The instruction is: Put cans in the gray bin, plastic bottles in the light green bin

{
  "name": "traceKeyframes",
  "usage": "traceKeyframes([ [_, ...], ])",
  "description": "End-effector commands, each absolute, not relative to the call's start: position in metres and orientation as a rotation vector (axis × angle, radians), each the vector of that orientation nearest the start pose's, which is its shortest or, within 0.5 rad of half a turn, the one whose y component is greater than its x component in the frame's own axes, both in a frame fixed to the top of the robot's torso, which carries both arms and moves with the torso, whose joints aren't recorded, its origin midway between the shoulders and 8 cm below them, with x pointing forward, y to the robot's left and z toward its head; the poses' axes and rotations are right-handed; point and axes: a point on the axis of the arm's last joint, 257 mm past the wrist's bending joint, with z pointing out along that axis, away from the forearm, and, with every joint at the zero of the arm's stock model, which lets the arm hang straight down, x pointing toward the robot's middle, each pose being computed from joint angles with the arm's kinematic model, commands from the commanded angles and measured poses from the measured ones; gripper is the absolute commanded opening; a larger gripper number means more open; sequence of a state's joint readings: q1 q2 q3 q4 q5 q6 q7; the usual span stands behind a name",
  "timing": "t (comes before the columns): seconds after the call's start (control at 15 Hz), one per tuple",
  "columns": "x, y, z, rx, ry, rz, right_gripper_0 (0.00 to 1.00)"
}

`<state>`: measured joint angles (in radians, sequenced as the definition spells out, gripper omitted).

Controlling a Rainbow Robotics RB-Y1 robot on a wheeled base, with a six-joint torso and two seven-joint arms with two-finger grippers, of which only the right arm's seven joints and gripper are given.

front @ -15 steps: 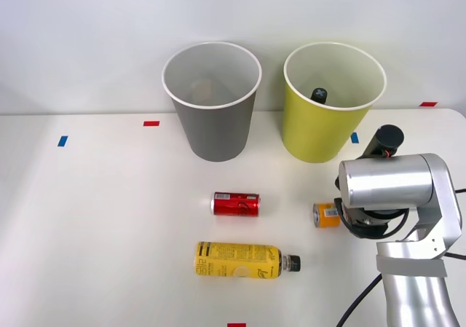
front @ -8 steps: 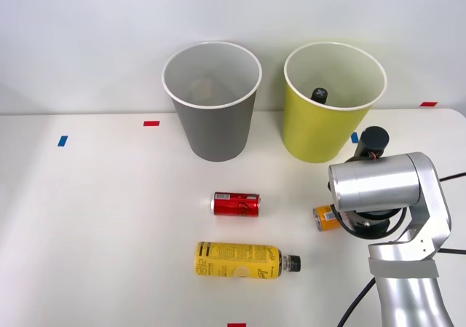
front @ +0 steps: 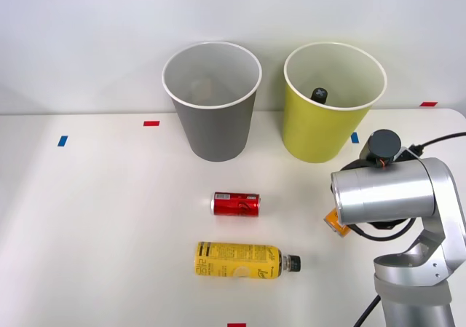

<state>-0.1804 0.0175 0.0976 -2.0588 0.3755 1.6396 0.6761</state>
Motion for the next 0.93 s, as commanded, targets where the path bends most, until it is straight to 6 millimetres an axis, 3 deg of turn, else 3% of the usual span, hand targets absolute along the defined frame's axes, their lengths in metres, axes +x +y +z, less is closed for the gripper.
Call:
traceKeyframes([
  [0.07,0.43,-0.239,-0.224,0.752,2.249,-0.084,0.0],
  [0.33,0.417,-0.217,-0.201,0.392,2.284,-0.115,0.0],
  [0.47,0.42,-0.204,-0.181,0.191,2.229,-0.125,0.0],
  [0.93,0.442,-0.122,-0.103,-0.254,1.921,0.071,0.0],
])
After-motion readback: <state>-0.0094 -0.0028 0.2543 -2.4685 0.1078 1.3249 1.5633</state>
